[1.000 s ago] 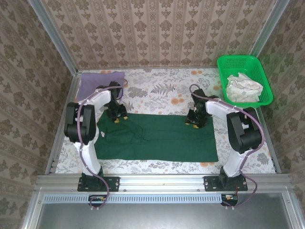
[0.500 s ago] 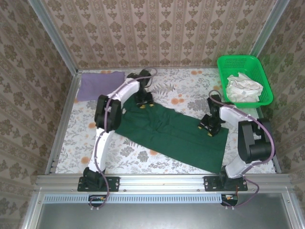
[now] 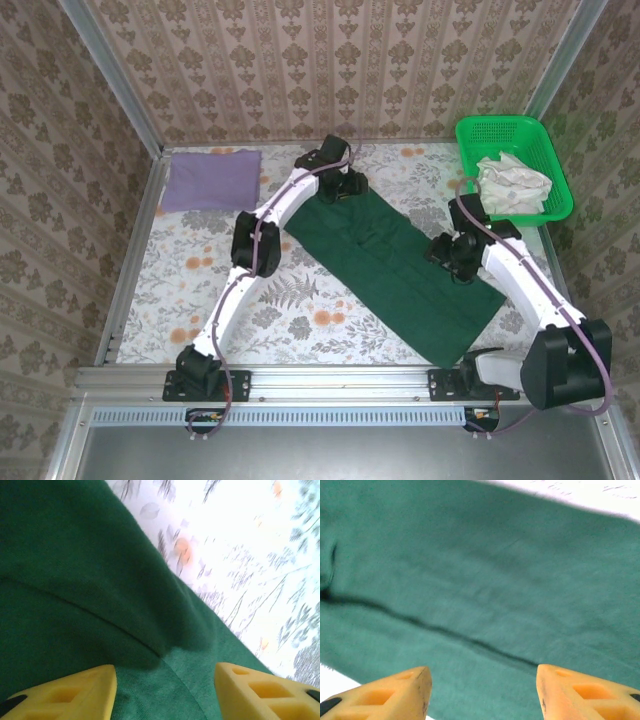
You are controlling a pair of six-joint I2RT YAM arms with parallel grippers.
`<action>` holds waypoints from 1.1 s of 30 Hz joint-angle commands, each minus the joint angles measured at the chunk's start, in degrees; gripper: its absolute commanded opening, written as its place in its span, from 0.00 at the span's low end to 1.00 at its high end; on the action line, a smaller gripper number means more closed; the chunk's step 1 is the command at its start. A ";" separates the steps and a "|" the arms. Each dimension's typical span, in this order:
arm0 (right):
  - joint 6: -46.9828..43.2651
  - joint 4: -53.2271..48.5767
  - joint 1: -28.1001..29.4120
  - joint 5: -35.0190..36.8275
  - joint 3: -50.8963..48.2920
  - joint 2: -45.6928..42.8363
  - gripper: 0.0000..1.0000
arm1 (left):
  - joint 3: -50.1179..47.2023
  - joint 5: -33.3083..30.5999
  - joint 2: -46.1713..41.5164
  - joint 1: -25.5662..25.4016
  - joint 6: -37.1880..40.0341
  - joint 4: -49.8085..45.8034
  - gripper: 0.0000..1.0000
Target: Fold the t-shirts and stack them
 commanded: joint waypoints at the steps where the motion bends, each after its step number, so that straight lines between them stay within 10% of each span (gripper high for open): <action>1: -2.88 0.85 6.28 -4.96 -1.87 -0.58 0.59 | 3.65 0.25 5.12 1.35 -0.85 5.77 0.58; 13: -4.10 9.40 18.98 -9.67 5.90 23.94 0.48 | 0.46 1.39 -10.71 6.37 0.41 7.64 0.77; 27: 6.71 17.15 22.75 -14.37 13.28 39.97 0.45 | -51.69 -10.28 -45.61 16.25 1.75 -2.90 0.85; 33: 14.16 17.98 27.00 -15.02 19.26 45.15 0.45 | -59.72 -10.32 -49.15 18.21 2.06 -4.41 0.81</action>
